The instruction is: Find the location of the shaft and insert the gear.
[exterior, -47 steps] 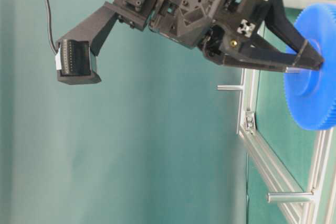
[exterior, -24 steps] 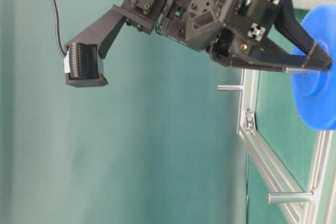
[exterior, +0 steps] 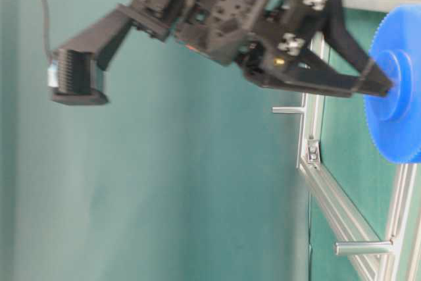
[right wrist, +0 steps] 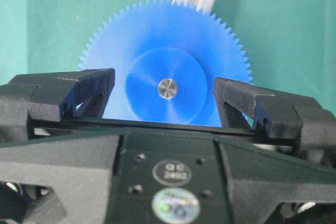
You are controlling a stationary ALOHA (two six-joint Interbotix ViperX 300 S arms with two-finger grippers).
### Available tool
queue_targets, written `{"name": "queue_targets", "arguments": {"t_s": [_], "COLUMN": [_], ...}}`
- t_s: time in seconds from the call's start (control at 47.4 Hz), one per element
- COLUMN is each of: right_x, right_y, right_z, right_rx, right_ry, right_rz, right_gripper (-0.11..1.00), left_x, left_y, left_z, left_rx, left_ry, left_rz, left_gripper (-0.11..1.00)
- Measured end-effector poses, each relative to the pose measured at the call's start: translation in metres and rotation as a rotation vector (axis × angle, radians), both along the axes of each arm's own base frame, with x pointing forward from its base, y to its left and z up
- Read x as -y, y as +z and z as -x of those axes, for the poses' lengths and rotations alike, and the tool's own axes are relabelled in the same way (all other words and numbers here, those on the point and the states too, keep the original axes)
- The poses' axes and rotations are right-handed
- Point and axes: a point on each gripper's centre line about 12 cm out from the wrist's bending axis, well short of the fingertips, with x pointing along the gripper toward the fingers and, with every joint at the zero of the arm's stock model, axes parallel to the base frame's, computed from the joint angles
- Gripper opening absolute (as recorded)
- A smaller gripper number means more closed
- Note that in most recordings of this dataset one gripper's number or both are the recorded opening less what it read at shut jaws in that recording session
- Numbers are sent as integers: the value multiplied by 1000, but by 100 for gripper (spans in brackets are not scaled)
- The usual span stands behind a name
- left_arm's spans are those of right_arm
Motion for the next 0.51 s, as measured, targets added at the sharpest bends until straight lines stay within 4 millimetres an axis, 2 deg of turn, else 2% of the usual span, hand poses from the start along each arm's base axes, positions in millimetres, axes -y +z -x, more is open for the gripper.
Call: {"name": "queue_targets", "arguments": {"t_s": [0.359, 0.507], "right_x": [0, -1], "right_y": [42, 49], "right_z": [10, 16], "right_rx": [82, 98], "right_ry": [8, 7], "right_rz": [12, 12], "right_gripper": [89, 89], "left_x": [0, 0], "left_y": [0, -1], "left_z": [0, 0], "left_rx": [-3, -5], "left_ry": [1, 1], "left_rz": [-1, 0], "left_gripper": [1, 1]}}
